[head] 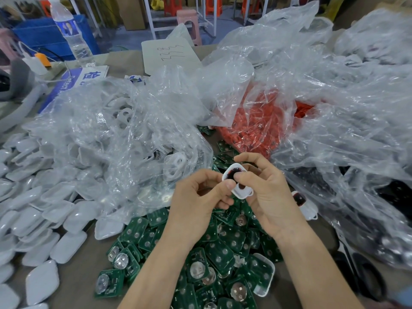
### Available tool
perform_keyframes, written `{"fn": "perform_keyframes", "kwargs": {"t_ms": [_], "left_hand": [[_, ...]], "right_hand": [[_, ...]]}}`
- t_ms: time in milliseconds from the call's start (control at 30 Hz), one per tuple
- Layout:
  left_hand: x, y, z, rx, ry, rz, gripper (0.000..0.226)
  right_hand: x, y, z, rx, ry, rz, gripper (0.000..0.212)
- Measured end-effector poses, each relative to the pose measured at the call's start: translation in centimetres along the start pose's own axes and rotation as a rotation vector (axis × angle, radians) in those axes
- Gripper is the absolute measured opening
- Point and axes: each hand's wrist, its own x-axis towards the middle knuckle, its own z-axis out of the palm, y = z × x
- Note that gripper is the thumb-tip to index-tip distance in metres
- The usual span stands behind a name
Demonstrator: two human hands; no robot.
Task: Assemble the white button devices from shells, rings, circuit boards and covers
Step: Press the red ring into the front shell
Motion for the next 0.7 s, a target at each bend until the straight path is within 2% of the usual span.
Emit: {"fn": "perform_keyframes", "kwargs": {"t_ms": [267, 467, 700], "left_hand": [[-0.14, -0.33, 0.02, 0.125, 0.034, 0.032, 0.003], [-0.2, -0.51, 0.23, 0.252, 0.099, 0.074, 0.01], [-0.33, -0.52, 0.41, 0.25, 0.109, 0.073, 0.015]], "right_hand": [[0.07, 0.43, -0.16, -0.15, 0.049, -0.046, 0.029], [0.05, 0.65, -0.01, -0.231, 0.032, -0.072, 0.016], [0.12, 0.55, -0.06, -0.237, 0.018, -0.055, 0.017]]}}
